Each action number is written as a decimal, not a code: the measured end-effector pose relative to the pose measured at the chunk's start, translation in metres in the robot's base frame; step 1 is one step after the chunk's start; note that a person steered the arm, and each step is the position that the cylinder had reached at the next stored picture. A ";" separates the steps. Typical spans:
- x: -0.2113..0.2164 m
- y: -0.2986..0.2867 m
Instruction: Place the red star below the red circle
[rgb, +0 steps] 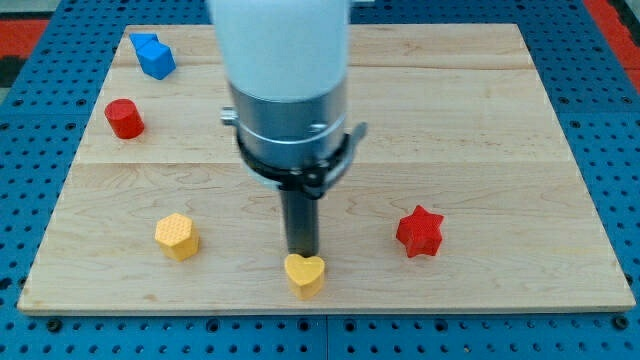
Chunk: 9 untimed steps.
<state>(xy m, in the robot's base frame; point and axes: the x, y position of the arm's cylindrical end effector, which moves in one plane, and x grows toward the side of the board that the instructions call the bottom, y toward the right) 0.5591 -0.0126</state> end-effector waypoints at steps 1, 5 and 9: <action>0.000 -0.009; 0.002 0.147; -0.055 0.156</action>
<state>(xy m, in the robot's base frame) 0.5041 0.1434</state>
